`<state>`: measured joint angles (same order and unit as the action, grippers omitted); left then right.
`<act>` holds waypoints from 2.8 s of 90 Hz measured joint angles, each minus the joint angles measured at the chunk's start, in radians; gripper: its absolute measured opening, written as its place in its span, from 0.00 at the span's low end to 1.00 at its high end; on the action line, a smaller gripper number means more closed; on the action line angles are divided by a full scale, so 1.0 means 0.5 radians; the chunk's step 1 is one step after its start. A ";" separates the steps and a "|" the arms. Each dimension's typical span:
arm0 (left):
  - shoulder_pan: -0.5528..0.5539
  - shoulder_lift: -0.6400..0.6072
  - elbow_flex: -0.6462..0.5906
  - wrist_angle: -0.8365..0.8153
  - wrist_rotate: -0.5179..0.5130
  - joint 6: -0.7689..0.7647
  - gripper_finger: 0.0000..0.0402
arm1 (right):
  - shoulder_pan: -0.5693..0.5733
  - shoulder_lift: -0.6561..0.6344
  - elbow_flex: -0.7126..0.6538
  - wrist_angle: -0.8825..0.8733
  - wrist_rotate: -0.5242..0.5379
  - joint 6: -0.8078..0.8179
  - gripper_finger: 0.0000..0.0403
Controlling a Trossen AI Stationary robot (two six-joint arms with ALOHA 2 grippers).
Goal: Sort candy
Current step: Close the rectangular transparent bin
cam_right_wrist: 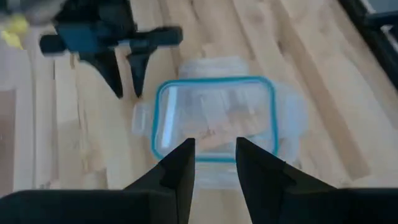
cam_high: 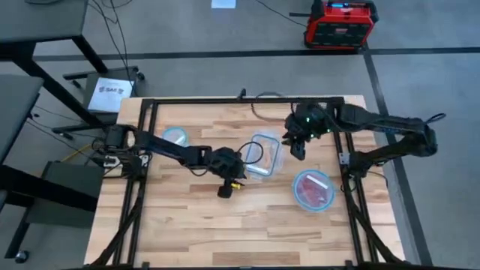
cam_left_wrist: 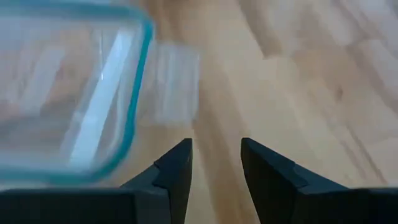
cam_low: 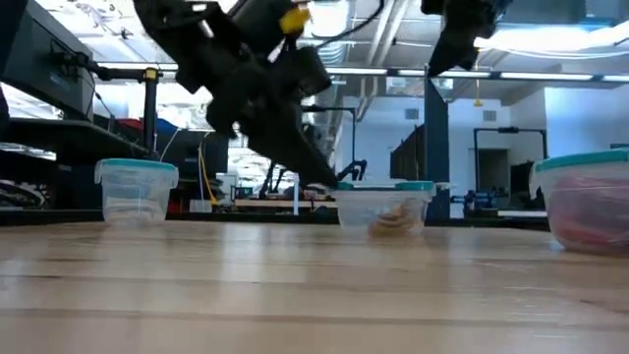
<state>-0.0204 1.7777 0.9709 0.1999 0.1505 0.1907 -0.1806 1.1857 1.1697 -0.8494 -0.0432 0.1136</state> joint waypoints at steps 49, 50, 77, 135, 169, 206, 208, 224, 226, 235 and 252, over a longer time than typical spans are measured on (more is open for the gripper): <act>0.108 0.026 0.105 -0.159 -0.167 0.070 0.31 | 0.246 -0.002 -0.037 0.018 0.147 0.135 0.25; 0.107 0.026 0.104 -0.175 -0.167 0.079 0.31 | 0.247 -0.002 -0.037 0.020 0.147 0.140 0.25; 0.200 -0.171 0.102 -0.588 -0.330 0.164 0.31 | 0.276 -0.001 -0.451 0.082 0.576 0.525 0.25; 0.782 0.220 0.551 -0.896 -0.129 0.447 0.31 | 0.651 0.121 -1.066 0.851 0.449 1.201 0.25; 0.793 0.306 0.818 -0.986 -0.134 0.536 0.31 | 0.699 0.316 -1.064 0.986 0.448 1.244 0.25; 0.791 0.173 0.805 -1.262 -0.152 0.465 0.31 | 0.700 0.220 -0.960 0.777 0.426 1.168 0.25; 0.792 0.157 0.805 -1.282 -0.156 0.458 0.31 | 0.698 0.203 -0.940 0.739 0.428 1.158 0.25; 0.805 0.084 0.722 -1.307 -0.163 0.428 0.31 | 0.683 0.088 -0.862 0.584 0.629 1.001 0.25; 0.808 0.083 0.707 -1.309 -0.164 0.418 0.31 | 0.673 0.081 -0.863 0.584 0.661 0.973 0.25; 0.817 0.085 0.613 -1.303 -0.170 0.365 0.31 | 0.598 0.076 -0.863 0.623 0.772 0.859 0.25; 0.804 0.085 0.481 -1.241 -0.174 0.288 0.31 | 0.418 0.157 -0.864 0.864 0.767 0.588 0.25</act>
<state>0.3817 1.8202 1.2112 -0.4209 0.0635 0.3345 0.0285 1.2645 0.7376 -0.4172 0.3403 0.4076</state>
